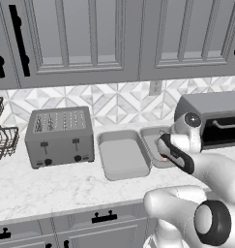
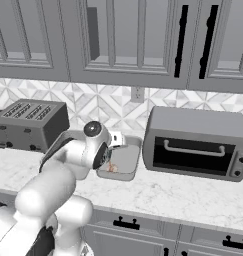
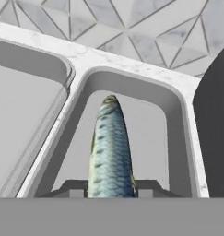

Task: Place one garlic and one fish in each tupperware on the nearby counter, to pack two identical lunches.

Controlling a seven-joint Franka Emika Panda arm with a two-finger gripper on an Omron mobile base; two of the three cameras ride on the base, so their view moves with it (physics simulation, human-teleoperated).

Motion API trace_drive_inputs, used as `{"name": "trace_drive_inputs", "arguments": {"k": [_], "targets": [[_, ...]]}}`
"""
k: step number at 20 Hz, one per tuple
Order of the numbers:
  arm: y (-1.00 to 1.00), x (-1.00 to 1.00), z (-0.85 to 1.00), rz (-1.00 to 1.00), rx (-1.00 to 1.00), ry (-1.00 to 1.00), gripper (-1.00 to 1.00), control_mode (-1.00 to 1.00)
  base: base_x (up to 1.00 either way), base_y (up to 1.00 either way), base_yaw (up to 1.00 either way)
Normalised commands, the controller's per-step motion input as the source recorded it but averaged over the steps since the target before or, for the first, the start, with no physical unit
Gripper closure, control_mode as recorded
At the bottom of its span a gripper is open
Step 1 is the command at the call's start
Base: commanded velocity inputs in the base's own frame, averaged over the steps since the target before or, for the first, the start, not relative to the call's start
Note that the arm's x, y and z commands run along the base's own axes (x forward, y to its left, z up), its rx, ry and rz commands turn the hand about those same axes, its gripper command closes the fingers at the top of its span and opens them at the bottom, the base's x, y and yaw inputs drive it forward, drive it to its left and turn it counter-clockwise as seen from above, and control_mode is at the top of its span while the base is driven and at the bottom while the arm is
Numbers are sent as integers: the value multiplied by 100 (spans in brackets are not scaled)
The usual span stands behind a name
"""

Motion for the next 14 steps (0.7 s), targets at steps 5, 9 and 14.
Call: {"name": "trace_drive_inputs", "arguments": {"k": [5,9,14], "targets": [[-31,76,-13,4,0,0,-100,-100,0,0,0],[-1,-15,20,0,1,1,-100,-100,0,0,0],[20,-98,62,0,0,-12,-100,-100,0,0,0]]}}
